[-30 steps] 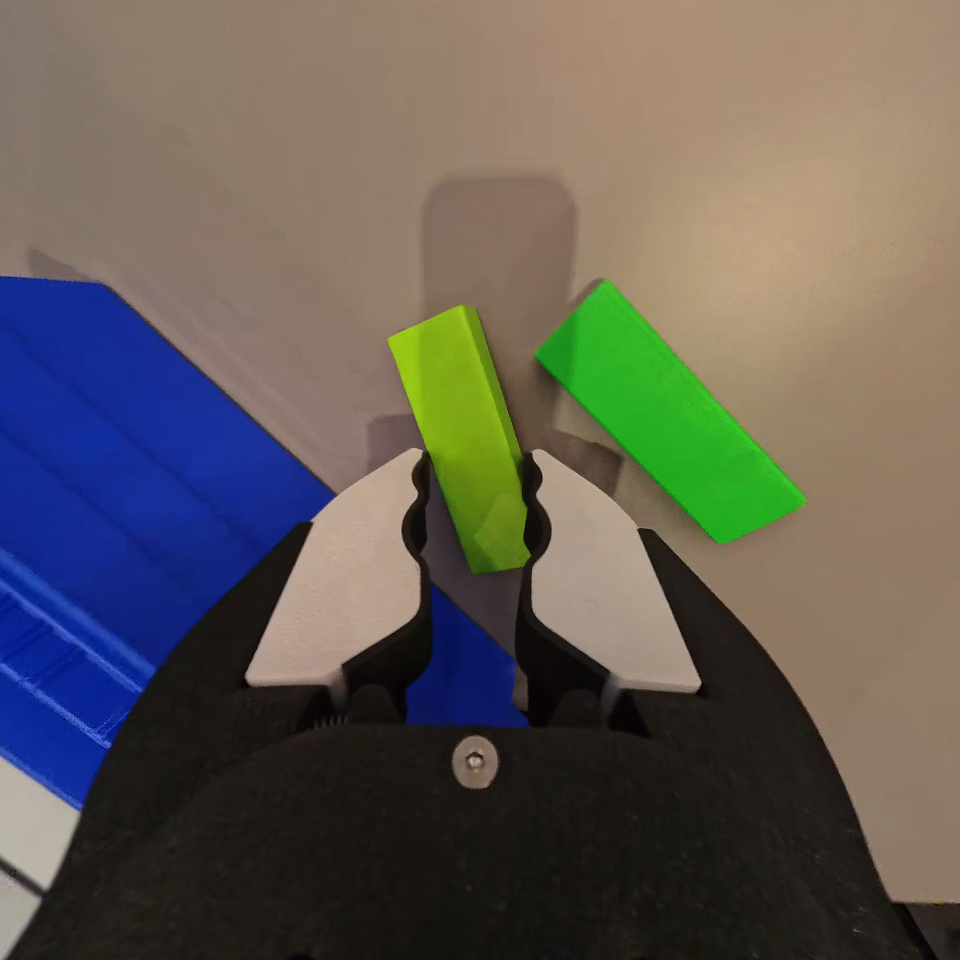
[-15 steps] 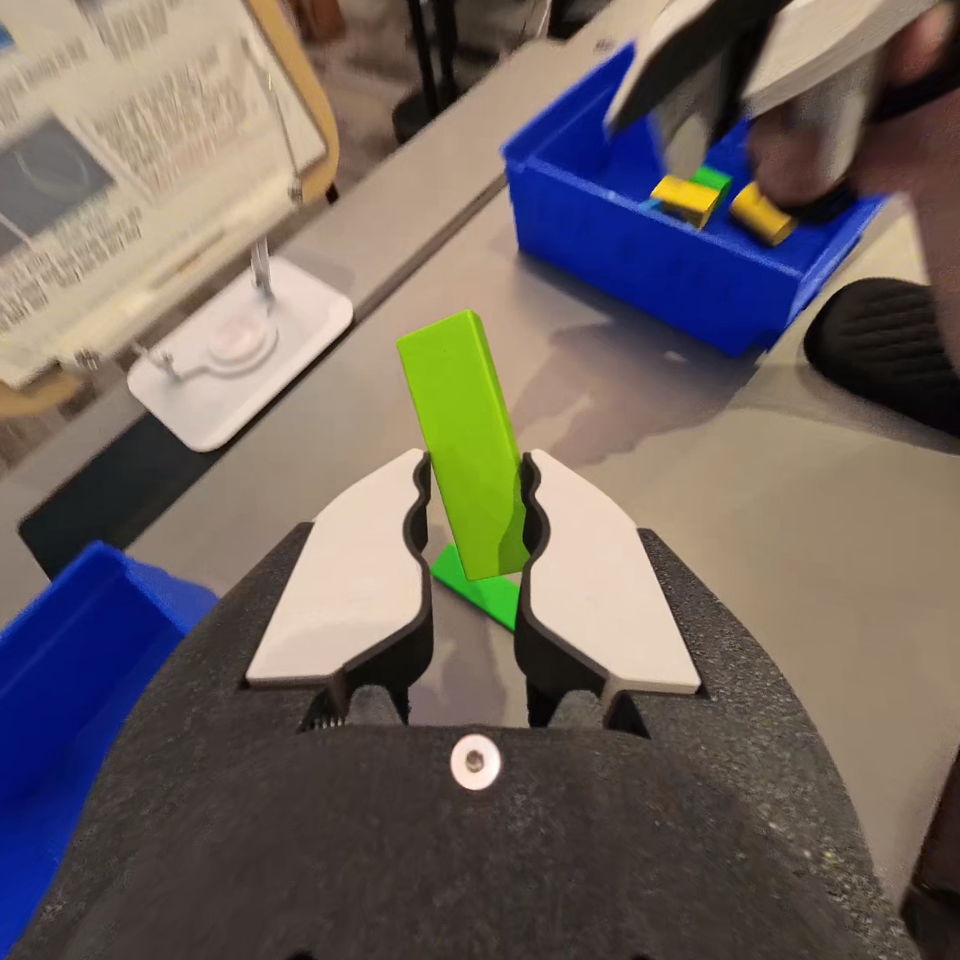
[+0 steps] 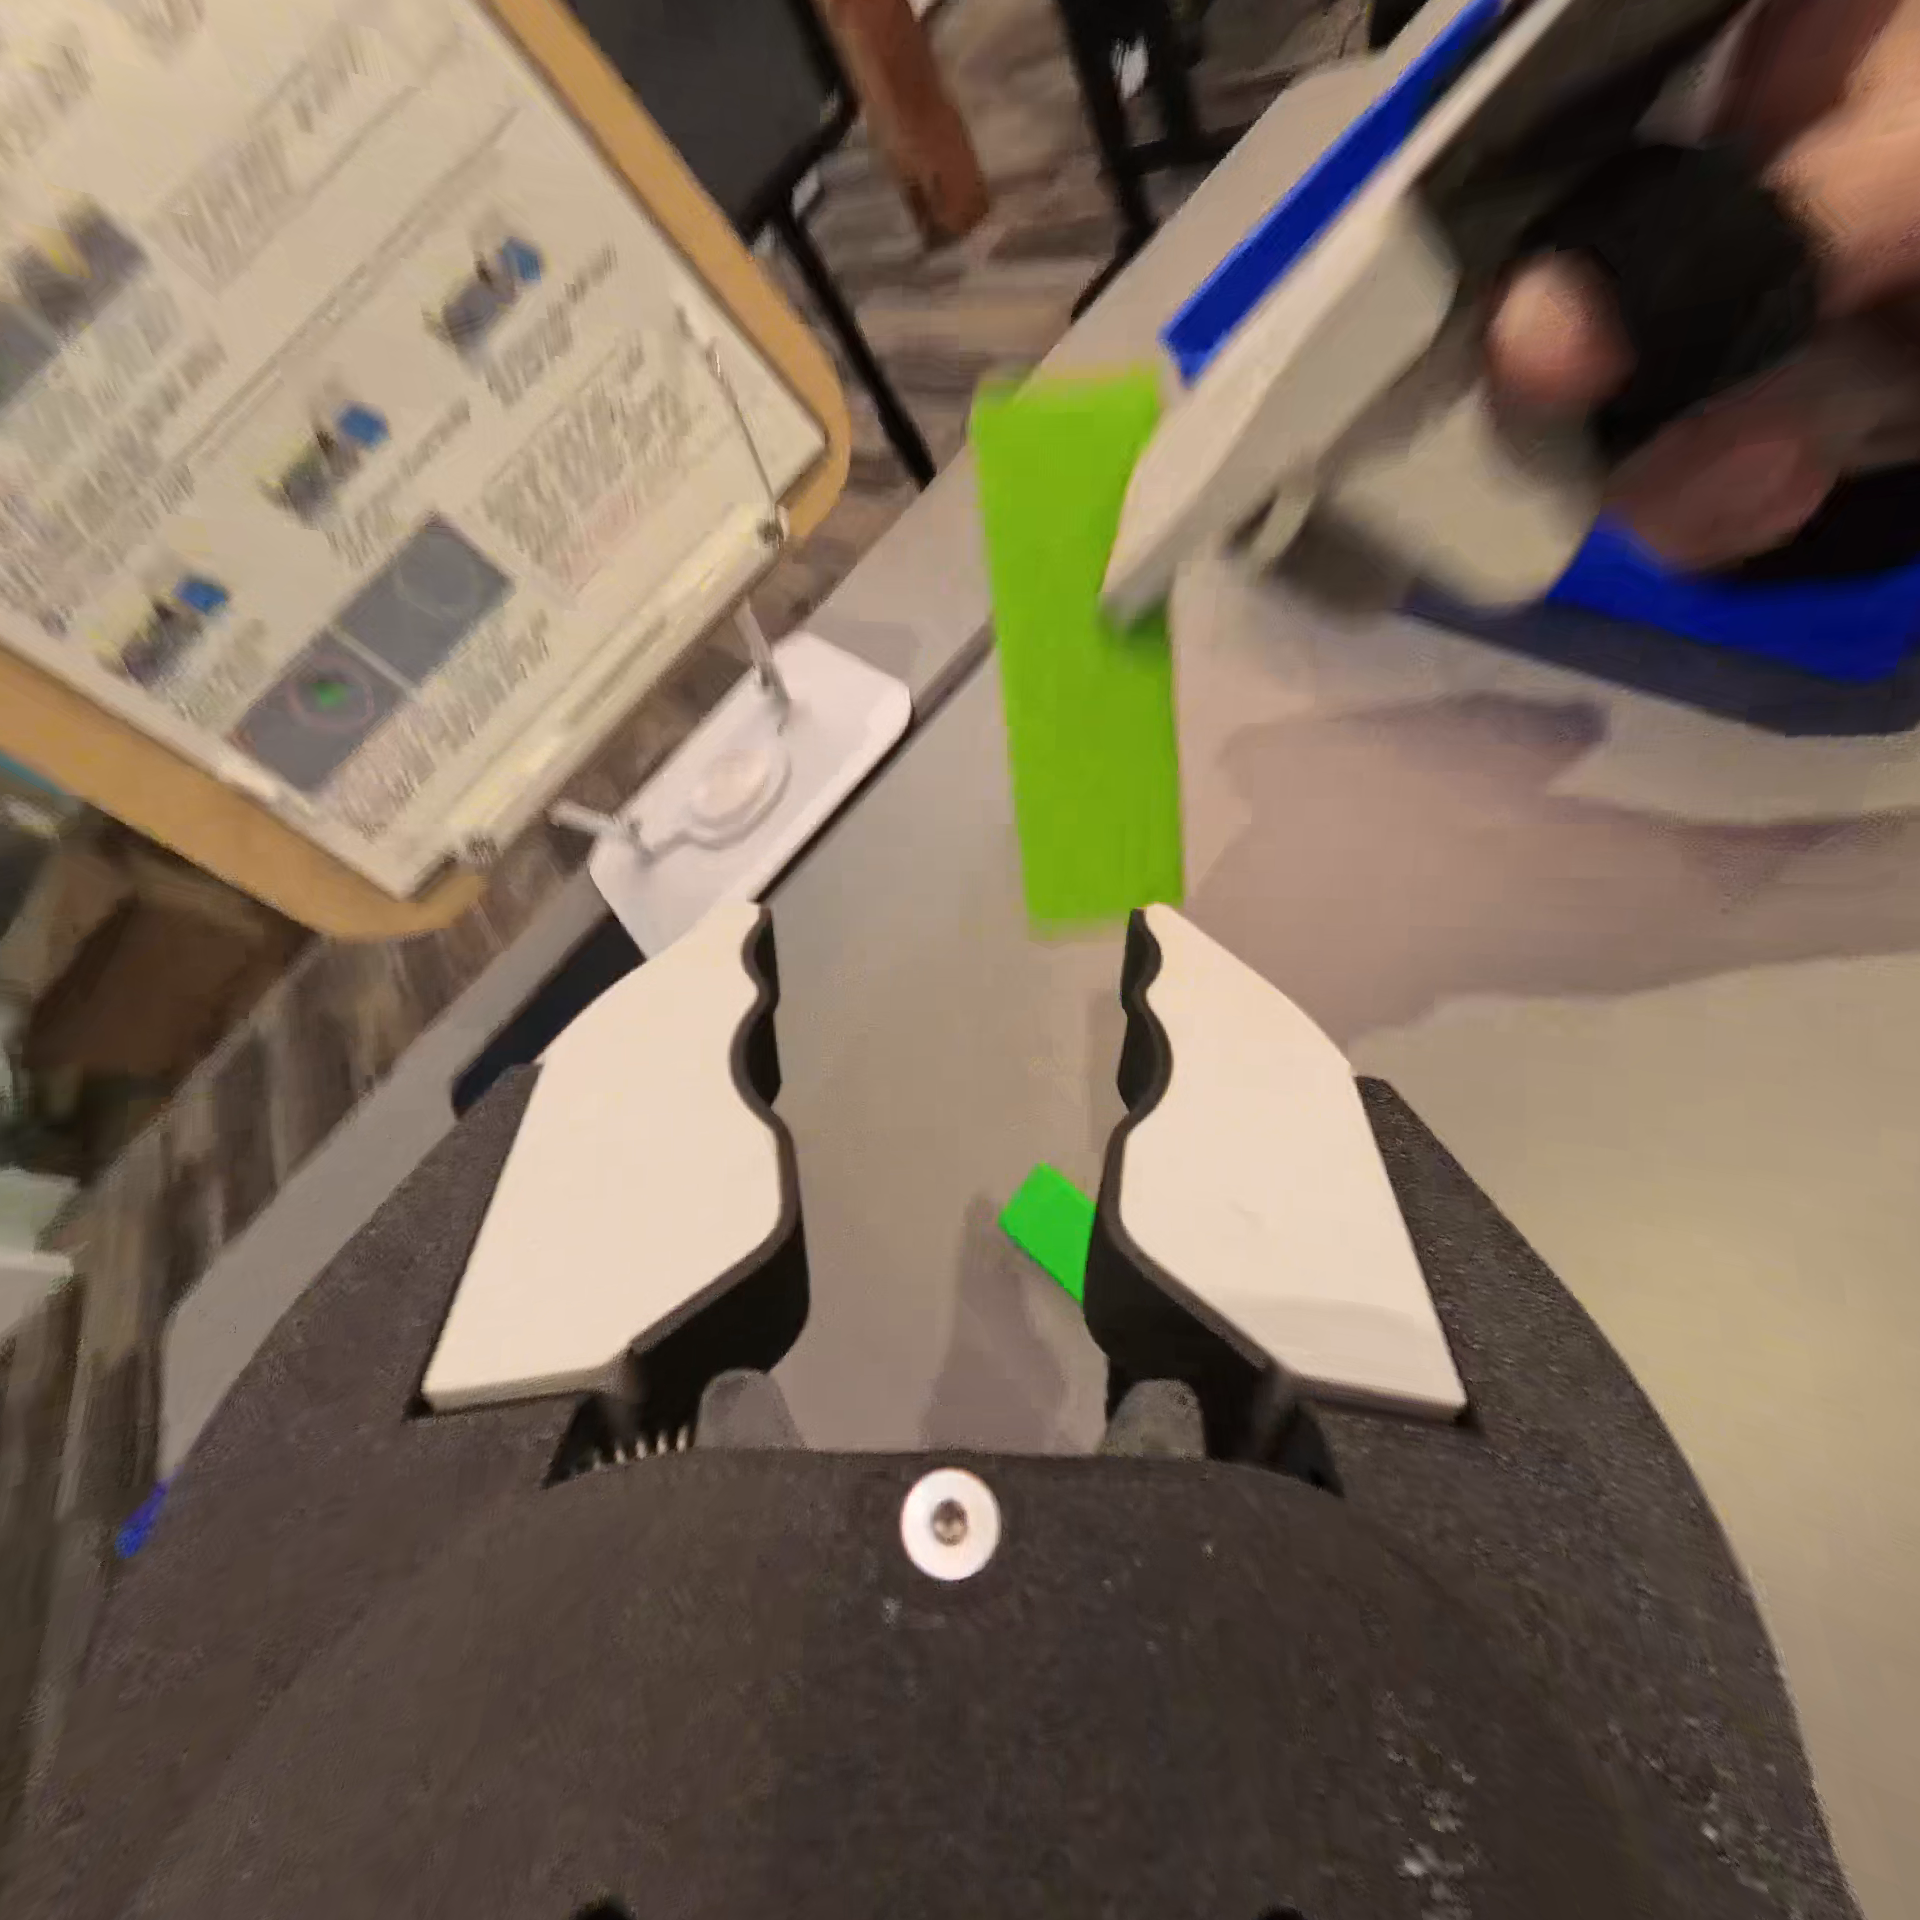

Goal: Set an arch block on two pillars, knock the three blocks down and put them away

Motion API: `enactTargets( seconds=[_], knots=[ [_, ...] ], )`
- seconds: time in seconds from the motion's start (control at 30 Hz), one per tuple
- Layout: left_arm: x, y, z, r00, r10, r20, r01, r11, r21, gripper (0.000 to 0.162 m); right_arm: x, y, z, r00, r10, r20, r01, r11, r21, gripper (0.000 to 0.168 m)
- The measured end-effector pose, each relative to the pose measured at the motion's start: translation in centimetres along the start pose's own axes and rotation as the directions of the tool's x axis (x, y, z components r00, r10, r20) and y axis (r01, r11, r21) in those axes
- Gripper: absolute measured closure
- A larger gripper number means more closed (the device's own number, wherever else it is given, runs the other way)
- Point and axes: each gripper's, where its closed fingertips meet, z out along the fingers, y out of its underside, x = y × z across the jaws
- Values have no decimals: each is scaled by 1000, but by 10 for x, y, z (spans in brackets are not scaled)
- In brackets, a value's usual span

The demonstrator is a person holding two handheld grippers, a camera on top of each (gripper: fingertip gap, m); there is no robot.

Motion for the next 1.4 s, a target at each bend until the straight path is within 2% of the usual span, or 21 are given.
enactTargets(
  seconds=[0.07,0.13,0.17,0.23,0.33,0.4,0.53,0.6,0.7,0.77,0.87,0.93,1.07,1.17,1.3,1.4],
  knots=[
    [5,26,9,992,-109,-67,98,984,-149,92,19,-21,-37,980,-119,-158,119,993,-9,152],
    [17,62,18,961,-235,-148,170,920,-353,88,43,-42,-93,901,-223,-373,218,974,-57,152],
    [23,75,23,941,-287,-181,186,882,-432,85,57,-46,-125,841,-241,-484,219,970,-102,152],
    [23,95,30,921,-353,-163,217,815,-537,86,78,-39,-184,751,-211,-625,131,976,-172,152],
    [26,114,38,920,-353,-168,191,780,-596,95,92,2,-238,754,-47,-655,-135,965,-226,152],
    [25,123,42,928,-343,-148,182,760,-624,92,103,28,-258,755,27,-655,-261,929,-261,152],
    [34,137,45,922,-347,-174,145,723,-675,97,133,73,-270,753,148,-641,-445,832,-330,152],
    [38,140,45,920,-345,-188,127,715,-688,111,149,96,-278,717,156,-679,-520,769,-372,151],
    [36,149,45,937,-311,-159,109,693,-713,97,165,111,-287,663,165,-730,-583,726,-365,149],
    [31,155,44,951,-282,-131,98,672,-734,89,169,102,-290,637,184,-749,-585,748,-313,138],
    [29,168,44,957,-271,-103,94,625,-775,79,164,78,-293,643,160,-749,-508,821,-260,135],
    [37,173,46,948,-296,-118,92,609,-788,90,158,64,-297,635,124,-763,-455,857,-240,135],
    [49,186,44,954,-263,-145,26,553,-832,90,145,49,-299,613,45,-789,-389,886,-251,135],
    [53,188,39,949,-249,-192,-28,540,-841,128,137,39,-292,620,-4,-785,-338,901,-271,136],
    [41,194,36,963,-161,-217,-103,525,-845,129,128,29,-282,629,-58,-775,-281,913,-296,137],
    [26,179,41,967,-168,-193,-56,596,-801,129,119,18,-271,655,-88,-751,-216,930,-297,138]
  ],
)
